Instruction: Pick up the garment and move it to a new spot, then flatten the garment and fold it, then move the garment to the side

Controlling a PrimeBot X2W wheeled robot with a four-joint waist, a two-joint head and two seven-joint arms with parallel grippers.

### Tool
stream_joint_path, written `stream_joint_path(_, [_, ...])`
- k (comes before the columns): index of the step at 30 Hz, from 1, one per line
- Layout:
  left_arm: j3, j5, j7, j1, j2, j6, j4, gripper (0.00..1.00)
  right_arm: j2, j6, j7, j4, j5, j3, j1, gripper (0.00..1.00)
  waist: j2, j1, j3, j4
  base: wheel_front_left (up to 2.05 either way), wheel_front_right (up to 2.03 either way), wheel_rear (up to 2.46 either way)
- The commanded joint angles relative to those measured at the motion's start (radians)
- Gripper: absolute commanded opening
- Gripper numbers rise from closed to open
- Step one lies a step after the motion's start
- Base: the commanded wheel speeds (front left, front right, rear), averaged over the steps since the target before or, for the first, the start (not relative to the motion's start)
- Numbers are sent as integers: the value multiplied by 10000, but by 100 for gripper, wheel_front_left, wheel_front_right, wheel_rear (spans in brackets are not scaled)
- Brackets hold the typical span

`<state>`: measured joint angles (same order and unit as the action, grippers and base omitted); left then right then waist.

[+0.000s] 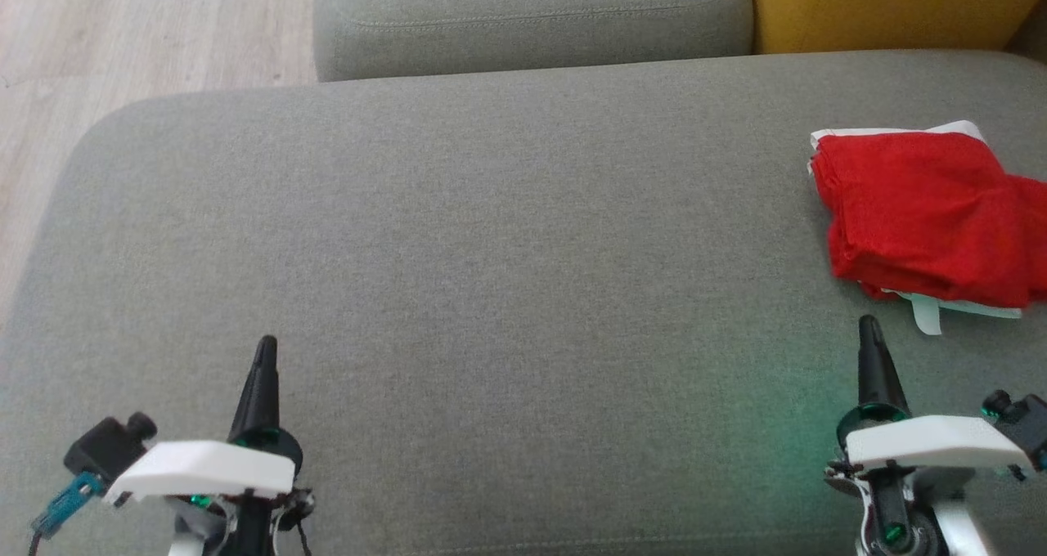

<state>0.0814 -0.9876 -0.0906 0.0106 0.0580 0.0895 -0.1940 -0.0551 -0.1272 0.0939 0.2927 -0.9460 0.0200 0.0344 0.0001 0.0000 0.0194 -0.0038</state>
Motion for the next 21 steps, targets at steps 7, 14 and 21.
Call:
stream_joint_path(7, [-464, -1043, 245, -584, 167, 127, 182, 0, -201, -21, -292, -395, -1119, -97, 488, 0, -1, 0, -23, 6, 0, 0, 0])
stream_joint_path(14, [-608, -1791, 441, -660, 176, 166, 91, 0, -205, -23, -491, -410, -1909, -213, 516, 0, -1, 0, -42, 10, 0, 0, 0])
stream_joint_path(21, [-776, -2647, 670, -748, 183, 210, -14, 0, -207, -25, -722, -426, -2813, -349, 550, 0, -1, 0, -64, 15, 0, 0, 0])
